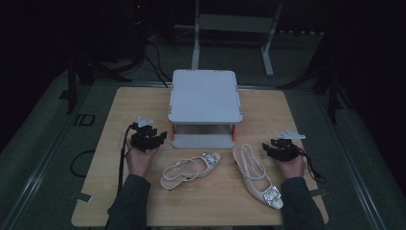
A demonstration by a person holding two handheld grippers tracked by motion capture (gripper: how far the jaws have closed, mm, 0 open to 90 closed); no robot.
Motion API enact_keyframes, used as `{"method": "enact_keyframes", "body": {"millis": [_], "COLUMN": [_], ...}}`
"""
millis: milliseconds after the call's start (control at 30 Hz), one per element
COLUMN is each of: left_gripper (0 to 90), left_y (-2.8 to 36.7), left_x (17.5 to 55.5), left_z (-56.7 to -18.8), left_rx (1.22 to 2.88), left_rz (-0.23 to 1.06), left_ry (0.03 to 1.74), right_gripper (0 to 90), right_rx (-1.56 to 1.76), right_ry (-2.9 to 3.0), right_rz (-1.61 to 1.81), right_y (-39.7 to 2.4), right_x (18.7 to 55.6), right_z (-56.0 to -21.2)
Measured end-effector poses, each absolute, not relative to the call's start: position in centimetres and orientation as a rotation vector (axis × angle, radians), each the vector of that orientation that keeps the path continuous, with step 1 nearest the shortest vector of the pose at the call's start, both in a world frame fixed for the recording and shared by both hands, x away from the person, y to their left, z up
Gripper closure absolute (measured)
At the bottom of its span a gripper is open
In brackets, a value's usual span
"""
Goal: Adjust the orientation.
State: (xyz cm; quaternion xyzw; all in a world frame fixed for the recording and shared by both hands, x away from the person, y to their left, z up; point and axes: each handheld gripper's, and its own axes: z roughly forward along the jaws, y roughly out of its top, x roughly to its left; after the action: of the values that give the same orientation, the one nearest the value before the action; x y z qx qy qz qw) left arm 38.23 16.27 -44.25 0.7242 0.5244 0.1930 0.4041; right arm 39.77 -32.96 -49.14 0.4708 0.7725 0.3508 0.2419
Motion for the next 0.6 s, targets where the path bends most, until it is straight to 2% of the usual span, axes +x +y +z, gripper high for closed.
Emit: {"method": "enact_keyframes", "body": {"millis": [300, 600], "left_gripper": [53.2, 53.7], "left_y": [13.7, 12.0], "left_x": [35.6, 34.1], "left_z": [-41.7, -41.3], "left_rx": [1.947, 2.010], "left_rz": [0.420, 0.306], "left_ry": [1.134, 1.061], "right_gripper": [51.3, 49.8], "right_rx": [1.297, 1.311], "right_ry": [2.118, 2.130], "right_rz": [0.941, 0.935], "right_y": [-33.0, -33.1], "right_x": [39.8, 39.9], "right_z": [-49.5, -49.8]}}
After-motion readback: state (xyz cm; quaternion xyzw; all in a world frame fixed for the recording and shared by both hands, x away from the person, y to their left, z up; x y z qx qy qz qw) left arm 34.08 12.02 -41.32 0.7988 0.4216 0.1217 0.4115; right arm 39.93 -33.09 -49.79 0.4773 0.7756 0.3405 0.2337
